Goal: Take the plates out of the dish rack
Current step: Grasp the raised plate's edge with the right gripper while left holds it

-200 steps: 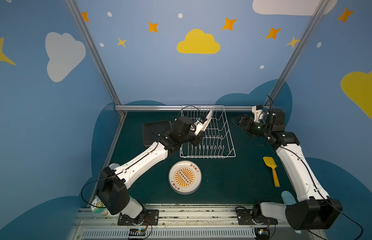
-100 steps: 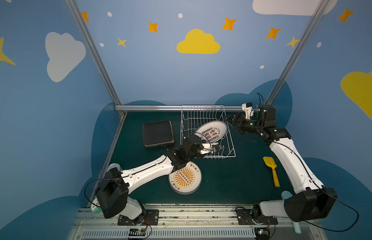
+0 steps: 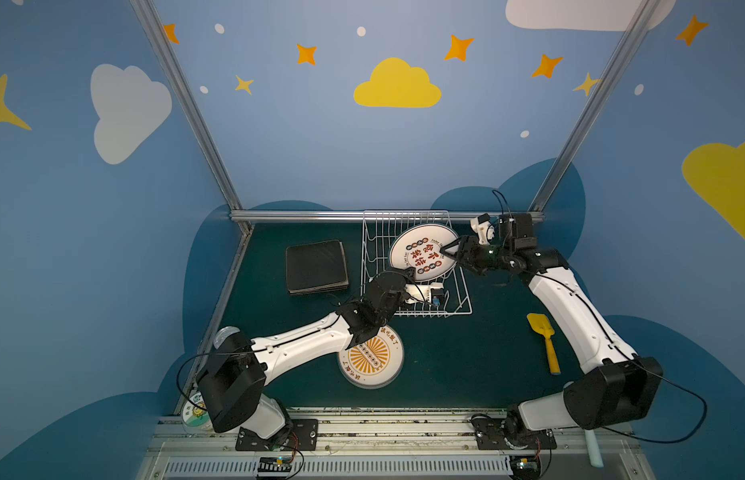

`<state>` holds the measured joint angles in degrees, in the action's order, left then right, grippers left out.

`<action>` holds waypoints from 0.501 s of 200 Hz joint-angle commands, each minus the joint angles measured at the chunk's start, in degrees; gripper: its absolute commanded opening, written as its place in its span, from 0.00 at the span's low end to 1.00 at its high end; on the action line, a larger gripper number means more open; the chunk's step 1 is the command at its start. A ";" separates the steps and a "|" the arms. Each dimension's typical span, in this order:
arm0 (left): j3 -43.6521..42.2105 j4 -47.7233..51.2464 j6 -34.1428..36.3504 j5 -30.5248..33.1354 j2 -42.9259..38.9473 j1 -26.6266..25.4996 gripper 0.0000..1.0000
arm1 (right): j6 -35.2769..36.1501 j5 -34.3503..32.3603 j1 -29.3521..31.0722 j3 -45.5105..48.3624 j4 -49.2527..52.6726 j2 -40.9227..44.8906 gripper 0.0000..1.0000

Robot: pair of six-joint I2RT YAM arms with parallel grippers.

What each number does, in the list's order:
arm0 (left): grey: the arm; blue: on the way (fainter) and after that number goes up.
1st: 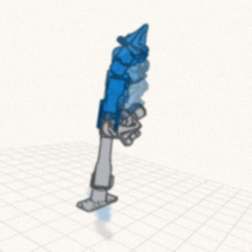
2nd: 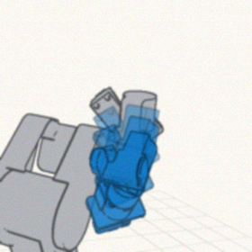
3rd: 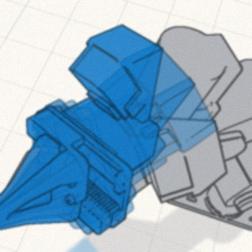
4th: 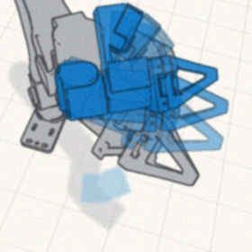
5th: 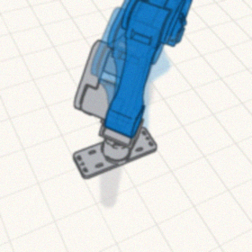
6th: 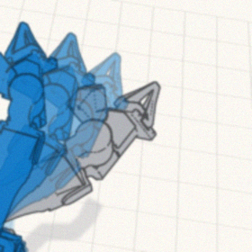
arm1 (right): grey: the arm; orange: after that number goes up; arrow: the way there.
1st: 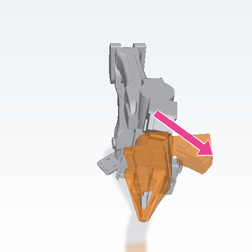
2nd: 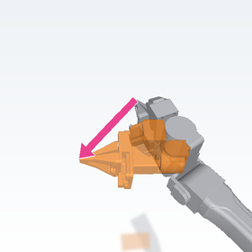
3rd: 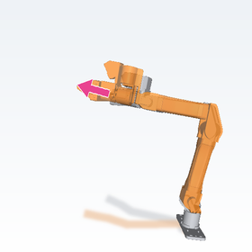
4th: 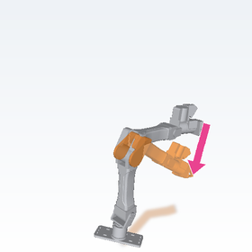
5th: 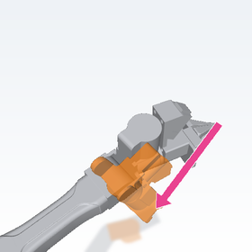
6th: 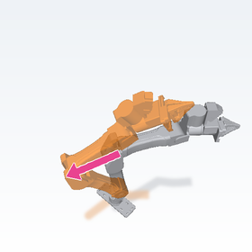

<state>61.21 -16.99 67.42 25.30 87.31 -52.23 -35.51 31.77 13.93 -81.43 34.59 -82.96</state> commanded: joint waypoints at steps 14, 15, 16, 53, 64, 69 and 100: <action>-0.30 -4.10 2.72 0.91 0.61 -0.19 0.03 | 0.06 1.40 0.38 -1.66 0.47 -1.56 0.49; -0.34 -4.10 2.85 0.90 0.64 -0.17 0.03 | 0.08 1.47 0.34 -1.65 0.47 -1.62 0.49; -0.41 -4.14 2.92 0.90 0.70 -0.21 0.03 | 0.08 1.55 0.37 -1.64 0.43 -1.69 0.48; -0.61 -5.59 4.62 1.33 1.31 -0.22 0.03 | -0.11 5.66 0.30 -3.55 2.84 -4.28 0.33; -0.48 -5.62 5.07 1.50 1.50 -0.23 0.03 | -0.79 7.44 0.30 -4.36 3.53 -5.37 0.24; -0.50 -5.72 5.15 1.70 1.55 -0.19 0.03 | -1.30 8.10 0.30 -4.54 3.73 -5.82 0.20; -0.48 -6.76 5.53 3.72 2.42 -0.24 0.03 | -3.16 9.78 0.38 -4.58 2.61 -6.61 0.06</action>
<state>60.07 -18.35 72.01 27.38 89.32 -52.27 -38.74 38.02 13.82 -84.93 36.62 -89.62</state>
